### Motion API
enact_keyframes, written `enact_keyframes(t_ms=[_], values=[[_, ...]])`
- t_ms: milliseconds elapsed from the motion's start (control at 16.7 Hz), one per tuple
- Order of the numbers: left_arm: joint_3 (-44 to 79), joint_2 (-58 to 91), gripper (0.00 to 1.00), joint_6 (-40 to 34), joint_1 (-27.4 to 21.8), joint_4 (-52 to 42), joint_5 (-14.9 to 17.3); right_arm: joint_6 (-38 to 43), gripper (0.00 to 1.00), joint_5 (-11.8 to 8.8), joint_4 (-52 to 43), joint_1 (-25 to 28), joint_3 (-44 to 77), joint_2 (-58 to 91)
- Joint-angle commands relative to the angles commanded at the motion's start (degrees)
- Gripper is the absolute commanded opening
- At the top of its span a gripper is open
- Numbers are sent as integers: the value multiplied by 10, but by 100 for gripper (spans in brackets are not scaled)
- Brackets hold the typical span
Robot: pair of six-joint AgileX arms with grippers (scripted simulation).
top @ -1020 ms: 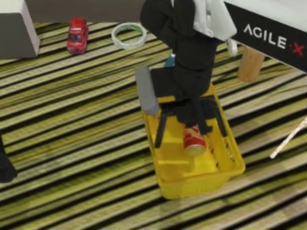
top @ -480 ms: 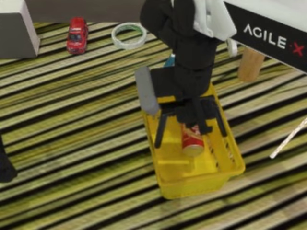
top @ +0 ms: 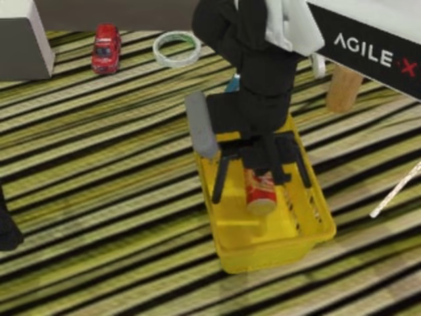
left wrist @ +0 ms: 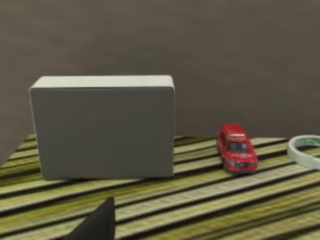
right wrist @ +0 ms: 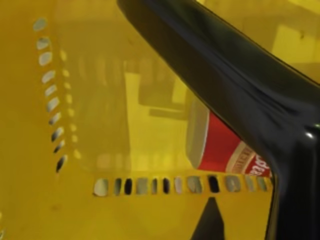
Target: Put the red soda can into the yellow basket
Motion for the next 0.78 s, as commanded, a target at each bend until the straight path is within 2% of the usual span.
enact_keyframes(t_ms=[300,780], values=[[0,0,100,0,0,0,0,0,0,0,-2,-1,3,0],[0,0,100,0,0,0,0,-21,0,0,-104,-17,87,-17]])
